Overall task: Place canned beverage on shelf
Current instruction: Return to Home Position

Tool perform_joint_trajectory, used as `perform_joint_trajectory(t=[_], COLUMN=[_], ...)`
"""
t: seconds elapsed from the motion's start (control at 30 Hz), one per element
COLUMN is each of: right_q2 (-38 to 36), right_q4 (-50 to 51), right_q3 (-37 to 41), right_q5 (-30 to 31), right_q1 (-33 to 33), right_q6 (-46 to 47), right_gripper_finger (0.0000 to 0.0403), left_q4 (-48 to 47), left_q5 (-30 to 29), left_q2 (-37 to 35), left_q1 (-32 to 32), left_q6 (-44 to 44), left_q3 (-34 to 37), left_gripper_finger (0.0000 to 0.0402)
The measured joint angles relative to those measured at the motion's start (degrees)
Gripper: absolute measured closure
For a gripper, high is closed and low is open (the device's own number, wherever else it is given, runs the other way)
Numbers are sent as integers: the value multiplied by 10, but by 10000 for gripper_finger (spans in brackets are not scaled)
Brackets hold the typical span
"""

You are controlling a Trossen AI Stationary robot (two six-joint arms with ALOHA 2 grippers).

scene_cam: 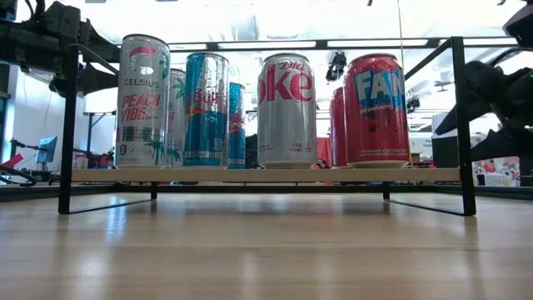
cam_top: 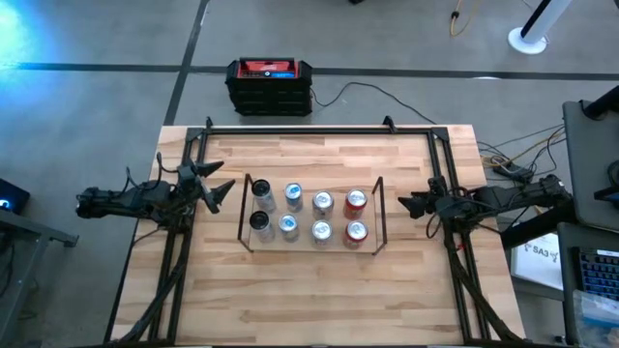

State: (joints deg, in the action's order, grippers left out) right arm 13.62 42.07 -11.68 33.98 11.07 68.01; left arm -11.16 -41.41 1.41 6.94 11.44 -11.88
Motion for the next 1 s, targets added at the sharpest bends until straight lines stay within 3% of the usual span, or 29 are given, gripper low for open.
perform_joint_trajectory(t=[0.2, 1.0], right_q2=[8, 7], right_q4=[-2, -6], right_q3=[-4, -21], right_q5=[4, 1], right_q1=[0, 0], right_q6=[74, 41], right_gripper_finger=[32, 32], left_q4=[0, 0], left_q5=[0, 0], left_q2=[0, -1], left_q1=[0, 0], left_q6=[0, 0], left_q3=[0, 0], left_gripper_finger=[33, 33])
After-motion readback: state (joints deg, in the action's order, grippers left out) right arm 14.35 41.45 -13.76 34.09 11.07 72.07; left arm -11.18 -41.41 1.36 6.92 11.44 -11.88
